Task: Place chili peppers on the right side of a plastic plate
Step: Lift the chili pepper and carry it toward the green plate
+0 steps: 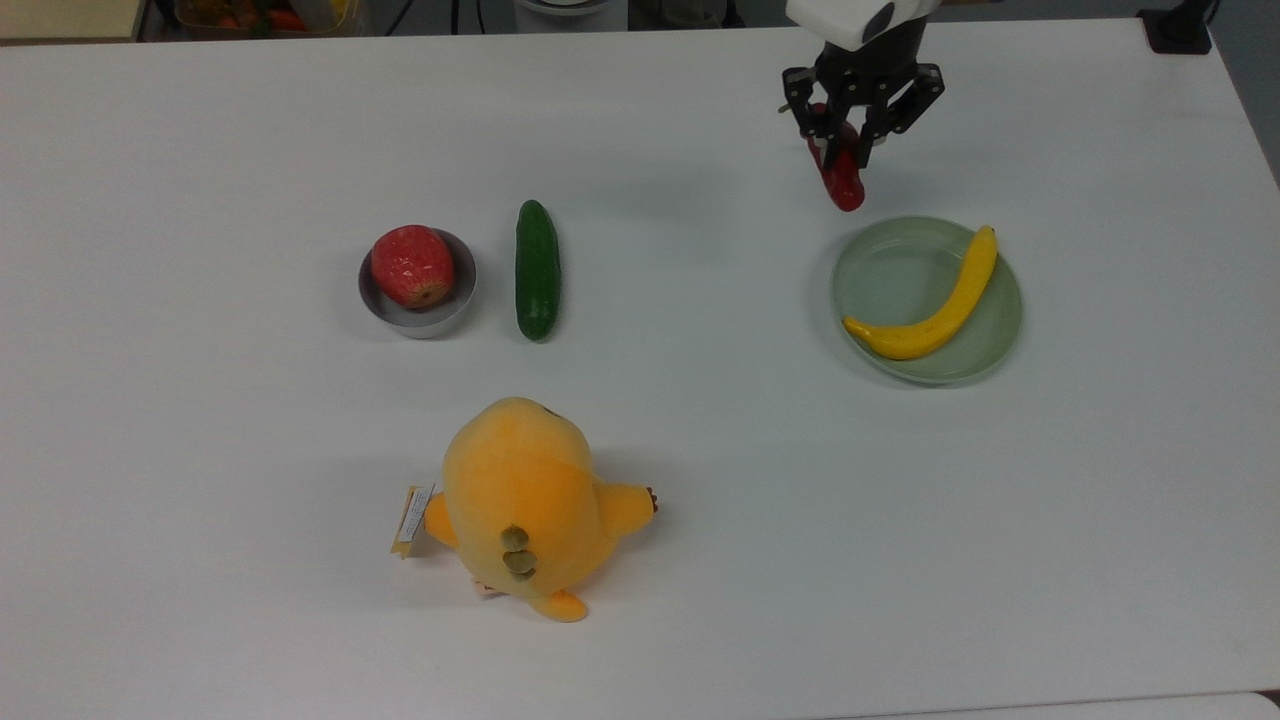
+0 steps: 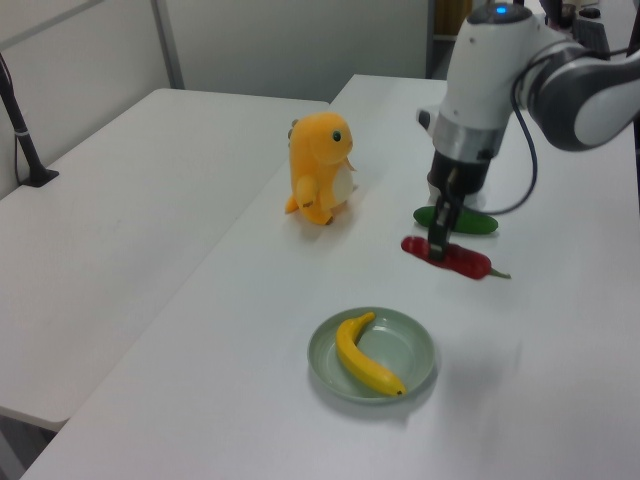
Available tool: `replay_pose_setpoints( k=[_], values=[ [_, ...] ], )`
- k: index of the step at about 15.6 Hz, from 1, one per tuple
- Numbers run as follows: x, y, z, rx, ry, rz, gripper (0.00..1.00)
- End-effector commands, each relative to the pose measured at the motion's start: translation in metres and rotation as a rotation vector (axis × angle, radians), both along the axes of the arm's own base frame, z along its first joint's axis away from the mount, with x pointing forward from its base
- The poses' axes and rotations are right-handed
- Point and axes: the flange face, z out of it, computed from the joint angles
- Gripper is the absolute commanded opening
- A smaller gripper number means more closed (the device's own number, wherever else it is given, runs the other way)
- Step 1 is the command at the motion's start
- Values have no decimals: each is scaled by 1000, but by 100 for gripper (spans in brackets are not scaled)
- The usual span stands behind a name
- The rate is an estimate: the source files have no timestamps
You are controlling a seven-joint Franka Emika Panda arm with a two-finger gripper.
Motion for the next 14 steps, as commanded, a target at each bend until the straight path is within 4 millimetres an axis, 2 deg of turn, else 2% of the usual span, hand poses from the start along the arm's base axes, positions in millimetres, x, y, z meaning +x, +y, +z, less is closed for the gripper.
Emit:
replay_pose_setpoints(
  k=[1, 3, 6, 10, 14],
  values=[
    [25, -30, 20, 11, -40, -44, 0],
    [35, -44, 18, 10, -50, -66, 0],
    [50, -55, 11, 12, -57, -60, 0],
    [85, -49, -17, 25, -32, -71, 0],
    [105, -44, -50, 32, 3, -83, 0]
  ],
)
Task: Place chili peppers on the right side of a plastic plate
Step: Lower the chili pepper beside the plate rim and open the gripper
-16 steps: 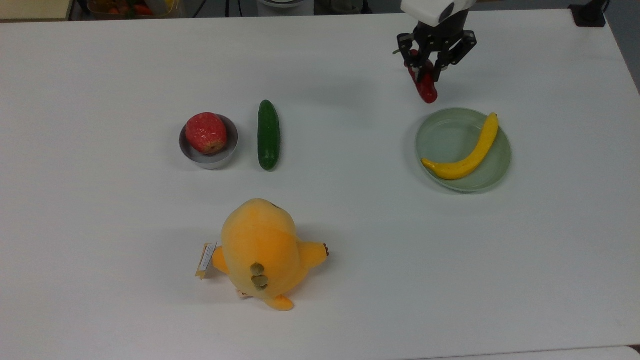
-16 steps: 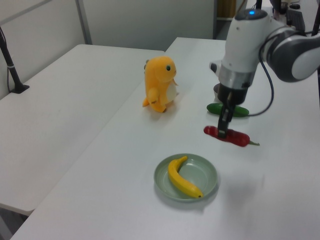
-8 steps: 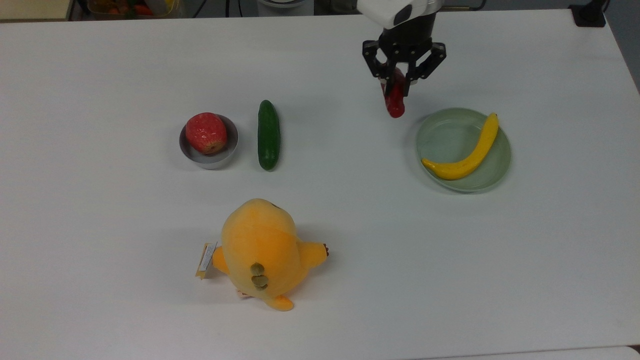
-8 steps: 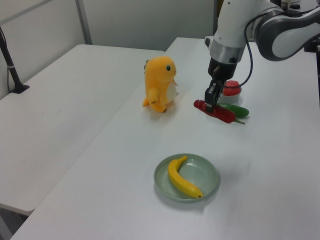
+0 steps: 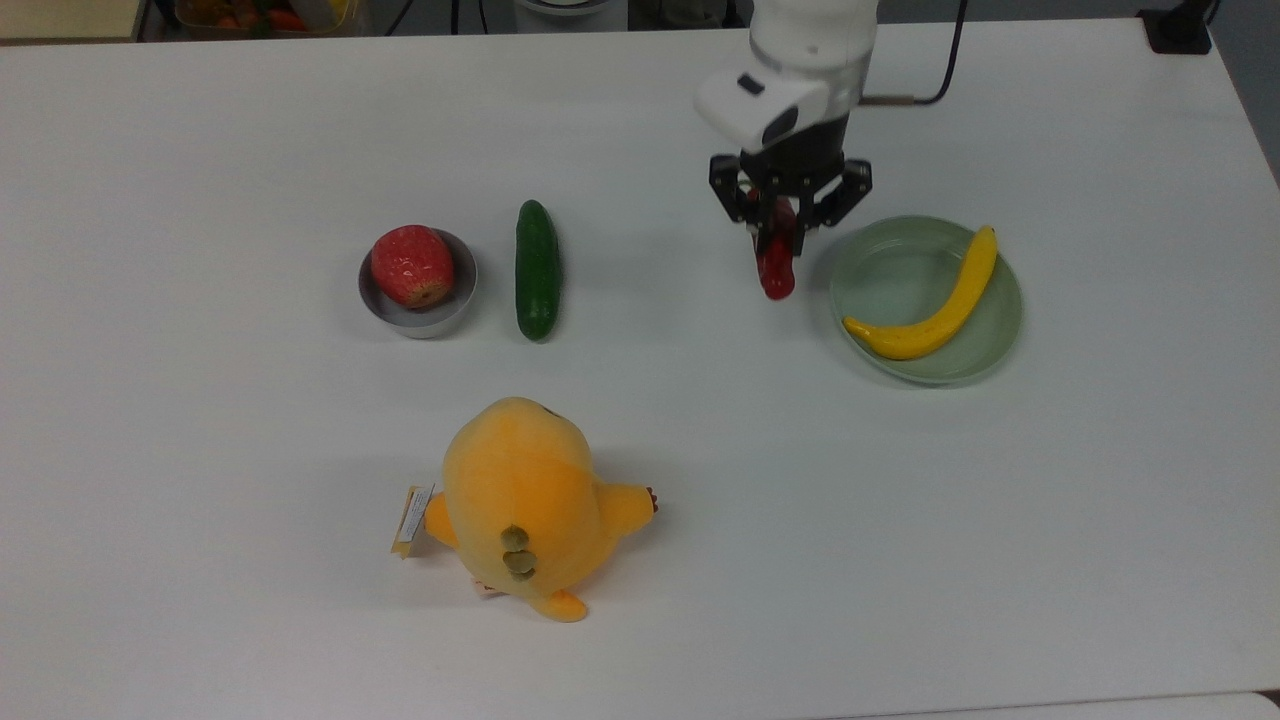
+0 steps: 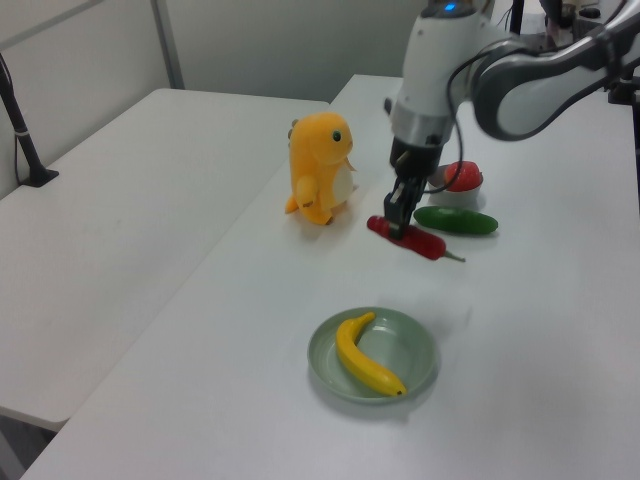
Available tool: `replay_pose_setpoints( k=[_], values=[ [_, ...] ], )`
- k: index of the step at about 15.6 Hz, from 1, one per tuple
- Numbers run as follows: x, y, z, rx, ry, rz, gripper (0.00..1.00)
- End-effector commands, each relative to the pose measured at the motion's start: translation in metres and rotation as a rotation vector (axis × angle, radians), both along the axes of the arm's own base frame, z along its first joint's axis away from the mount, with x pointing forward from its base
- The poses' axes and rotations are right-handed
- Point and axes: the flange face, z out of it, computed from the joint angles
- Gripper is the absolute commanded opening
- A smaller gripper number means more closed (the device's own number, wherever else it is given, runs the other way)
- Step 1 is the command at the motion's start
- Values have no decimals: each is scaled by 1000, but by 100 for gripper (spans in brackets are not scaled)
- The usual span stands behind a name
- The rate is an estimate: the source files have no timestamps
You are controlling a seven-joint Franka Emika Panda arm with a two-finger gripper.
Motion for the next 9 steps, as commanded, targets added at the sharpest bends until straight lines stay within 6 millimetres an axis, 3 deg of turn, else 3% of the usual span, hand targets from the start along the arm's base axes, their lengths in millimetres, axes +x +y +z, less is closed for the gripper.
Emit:
replay_pose_setpoints(
  k=[1, 4, 8, 9],
  values=[
    [26, 8, -25, 17, -8, -2, 0],
    [37, 13, -40, 90, -63, -110, 0],
    [37, 19, -53, 100, -50, -157, 0],
    [35, 22, -57, 97, -43, -153, 9]
  ],
)
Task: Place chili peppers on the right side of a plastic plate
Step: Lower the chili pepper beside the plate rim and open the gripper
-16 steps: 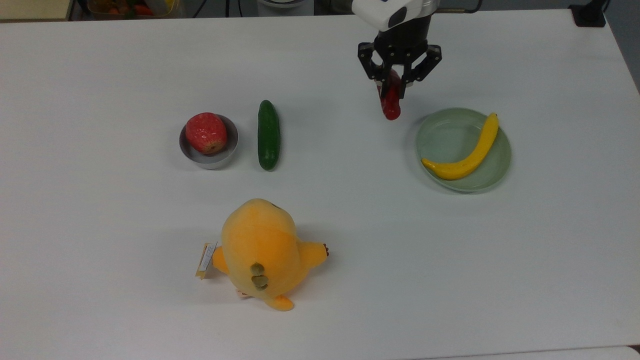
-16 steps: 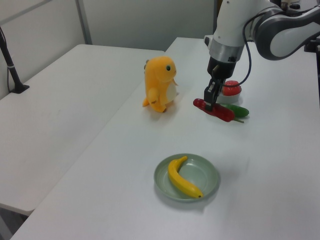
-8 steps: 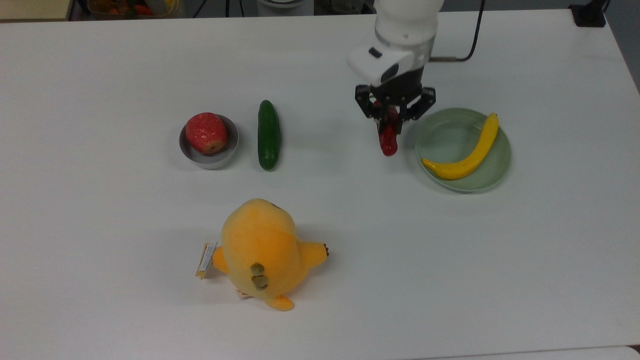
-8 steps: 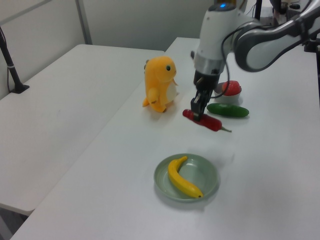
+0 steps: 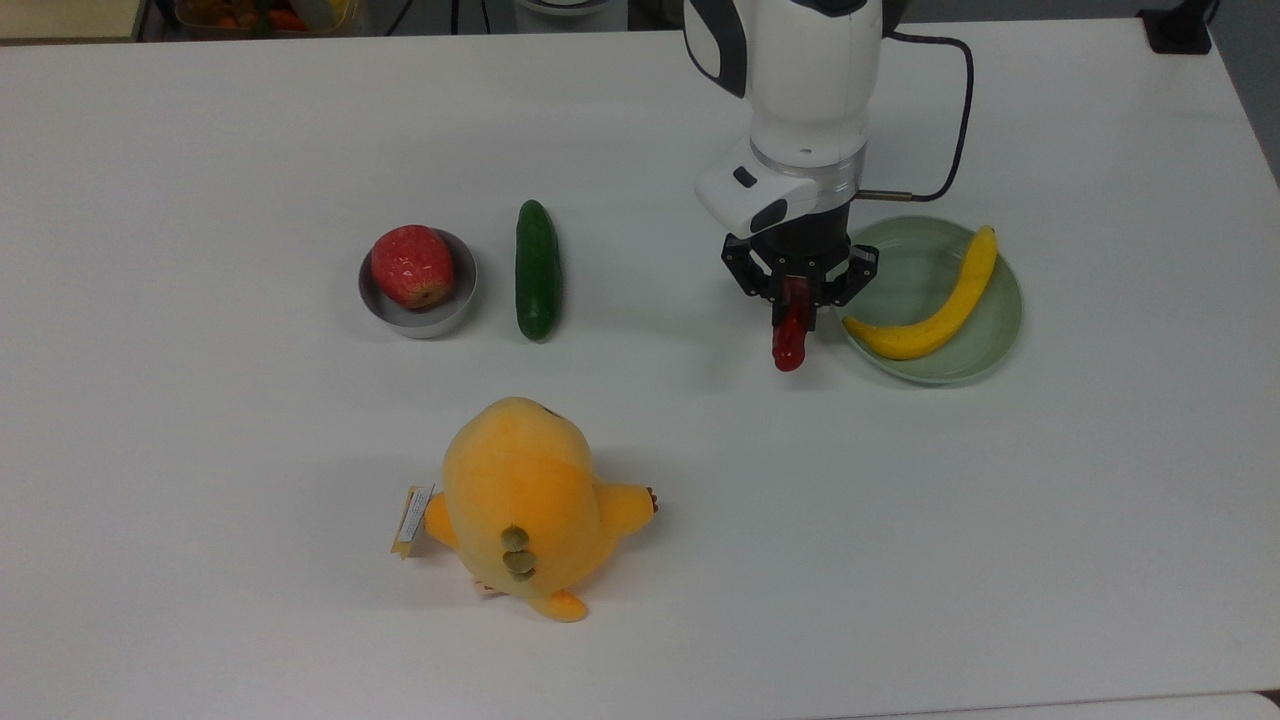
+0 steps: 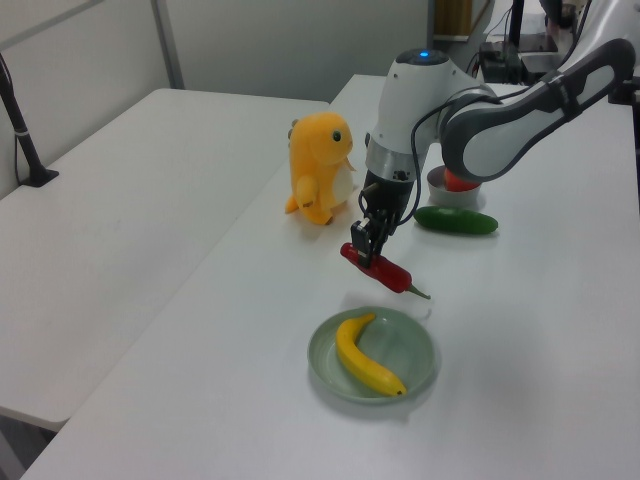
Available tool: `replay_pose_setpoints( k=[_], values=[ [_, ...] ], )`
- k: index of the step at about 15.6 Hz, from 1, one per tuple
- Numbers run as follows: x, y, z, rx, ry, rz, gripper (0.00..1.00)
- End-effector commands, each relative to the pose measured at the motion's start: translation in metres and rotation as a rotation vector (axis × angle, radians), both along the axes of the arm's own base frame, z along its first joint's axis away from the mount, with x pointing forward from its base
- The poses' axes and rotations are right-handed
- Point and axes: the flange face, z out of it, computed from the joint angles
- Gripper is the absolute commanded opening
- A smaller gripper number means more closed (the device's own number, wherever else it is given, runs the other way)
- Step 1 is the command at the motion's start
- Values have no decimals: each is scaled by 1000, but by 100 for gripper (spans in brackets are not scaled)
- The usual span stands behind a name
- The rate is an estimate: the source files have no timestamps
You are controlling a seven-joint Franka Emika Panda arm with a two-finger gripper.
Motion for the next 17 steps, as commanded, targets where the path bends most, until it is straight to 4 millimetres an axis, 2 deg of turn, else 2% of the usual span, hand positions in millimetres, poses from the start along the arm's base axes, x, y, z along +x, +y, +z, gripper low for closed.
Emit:
replay_pose_setpoints(
  k=[1, 2, 3, 4, 12, 17],
  values=[
    [0, 9, -3, 1, -6, -17, 27],
    [0, 8, -3, 2, -4, -21, 47],
    [0, 8, -4, 3, 4, -25, 85],
    [-1, 9, -4, 1, 3, -23, 100],
    [-6, 11, -4, -24, 17, 10, 100],
    [-26, -1, 37, -96, 50, 120, 100]
  ],
)
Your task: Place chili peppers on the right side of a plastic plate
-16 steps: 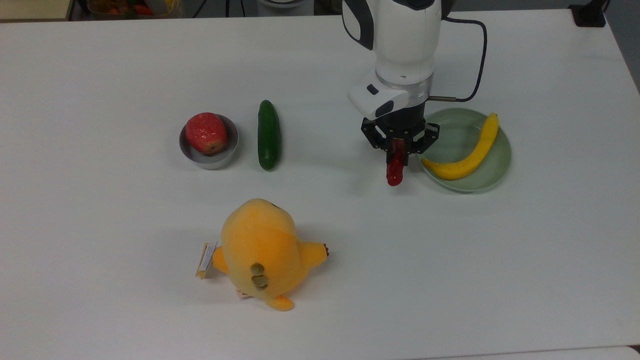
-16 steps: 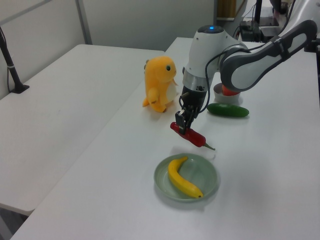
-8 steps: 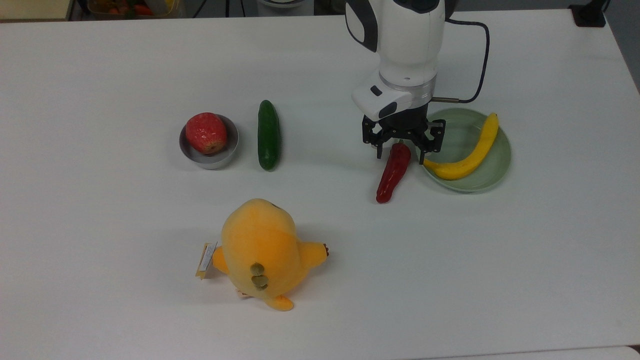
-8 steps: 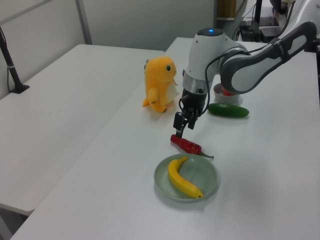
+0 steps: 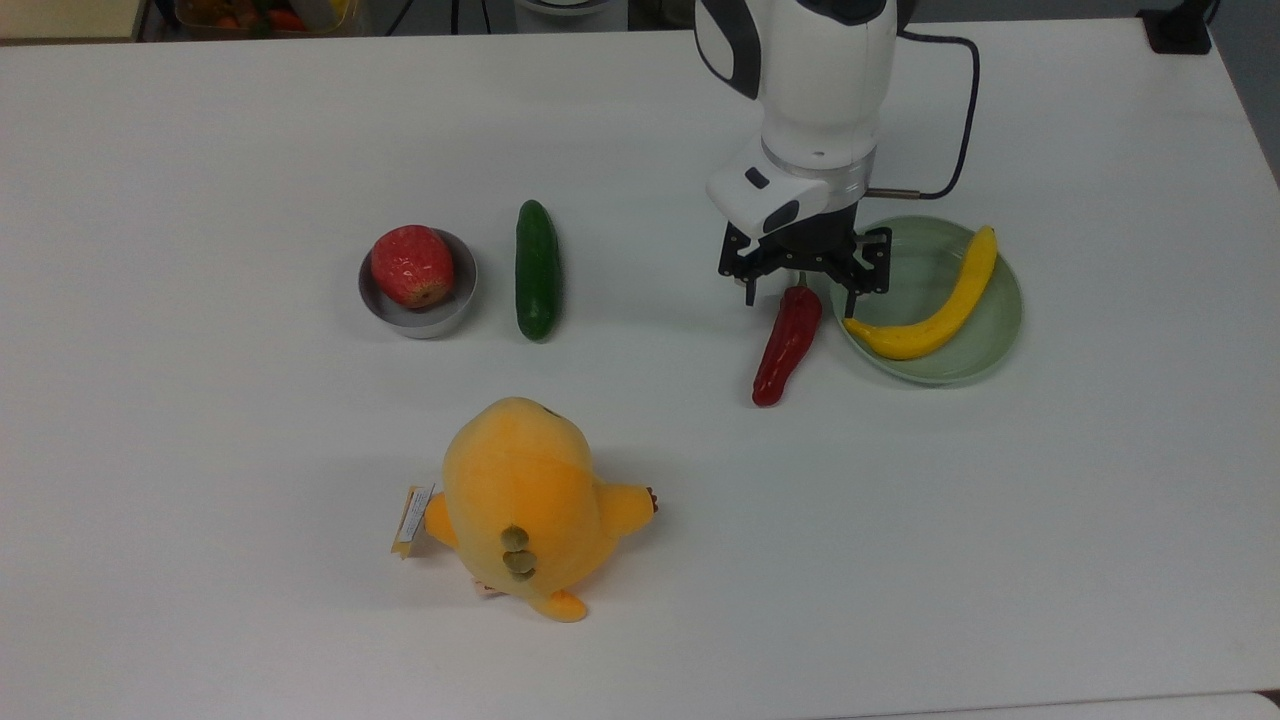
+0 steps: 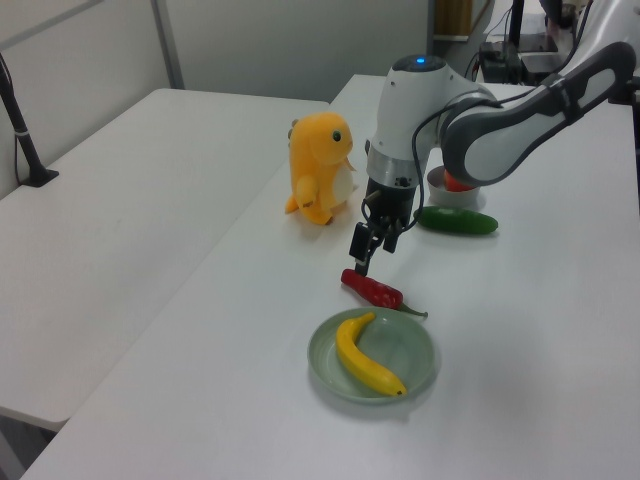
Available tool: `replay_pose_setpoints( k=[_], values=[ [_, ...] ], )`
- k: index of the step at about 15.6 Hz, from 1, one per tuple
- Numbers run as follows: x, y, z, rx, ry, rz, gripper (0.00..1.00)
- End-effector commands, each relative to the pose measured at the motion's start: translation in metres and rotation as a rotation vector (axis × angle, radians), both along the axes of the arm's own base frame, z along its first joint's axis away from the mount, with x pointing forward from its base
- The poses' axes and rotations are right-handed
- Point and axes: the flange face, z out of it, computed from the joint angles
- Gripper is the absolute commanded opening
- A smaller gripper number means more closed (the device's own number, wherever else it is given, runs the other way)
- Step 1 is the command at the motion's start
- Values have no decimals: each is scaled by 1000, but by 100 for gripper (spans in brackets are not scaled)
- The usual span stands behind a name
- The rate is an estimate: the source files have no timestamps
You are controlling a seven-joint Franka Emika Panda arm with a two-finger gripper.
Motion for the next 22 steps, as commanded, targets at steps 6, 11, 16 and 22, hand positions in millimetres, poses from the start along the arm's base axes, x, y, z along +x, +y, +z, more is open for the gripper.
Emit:
replay_pose_setpoints(
  k=[6, 11, 16, 22],
  values=[
    [-64, -31, 100, -127, 53, 139, 100],
    [-85, -77, 133, -185, 111, 109, 100],
    [-65, -154, 146, -172, 116, -40, 100],
    [-46, -183, 138, -98, 84, -116, 100]
  ],
)
